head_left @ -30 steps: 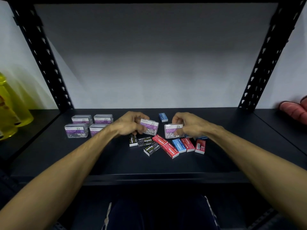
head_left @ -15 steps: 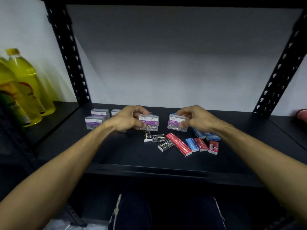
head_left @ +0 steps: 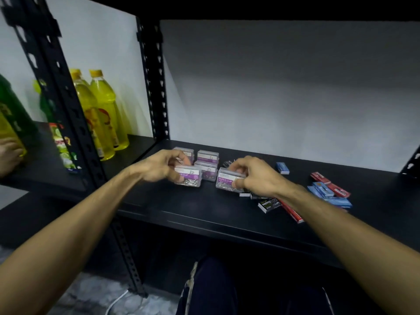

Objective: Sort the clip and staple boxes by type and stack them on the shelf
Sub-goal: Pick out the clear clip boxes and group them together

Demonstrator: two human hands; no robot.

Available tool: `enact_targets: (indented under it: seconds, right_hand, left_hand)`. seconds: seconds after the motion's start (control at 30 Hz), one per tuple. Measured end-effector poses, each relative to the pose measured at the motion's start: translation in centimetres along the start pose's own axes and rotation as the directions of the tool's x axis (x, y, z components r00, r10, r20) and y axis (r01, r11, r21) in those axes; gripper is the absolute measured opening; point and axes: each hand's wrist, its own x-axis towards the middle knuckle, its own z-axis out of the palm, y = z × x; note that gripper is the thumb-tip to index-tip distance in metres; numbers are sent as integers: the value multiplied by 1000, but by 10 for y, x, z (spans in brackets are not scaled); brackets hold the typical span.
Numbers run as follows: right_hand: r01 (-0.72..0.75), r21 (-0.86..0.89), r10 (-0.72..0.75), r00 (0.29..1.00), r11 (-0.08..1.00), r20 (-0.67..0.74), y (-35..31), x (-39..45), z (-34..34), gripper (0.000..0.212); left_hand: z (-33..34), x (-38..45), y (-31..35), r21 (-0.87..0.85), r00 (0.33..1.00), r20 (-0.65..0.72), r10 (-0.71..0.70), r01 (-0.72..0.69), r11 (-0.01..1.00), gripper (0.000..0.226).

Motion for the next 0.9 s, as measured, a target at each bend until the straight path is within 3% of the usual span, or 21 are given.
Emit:
enact_targets:
  seconds: [0.43,0.9]
  right_hand:
    - [35,-27,-34,999,999,32,-34,23,52,44]
    - [29,33,-28,999,999,-43,-30,37,73,33]
  left_hand:
    - [-33,-12,-41,-23,994,-27,-104,103,994,41]
    - [-33,-8,-47,-9,992,-57,-114,114,993,40]
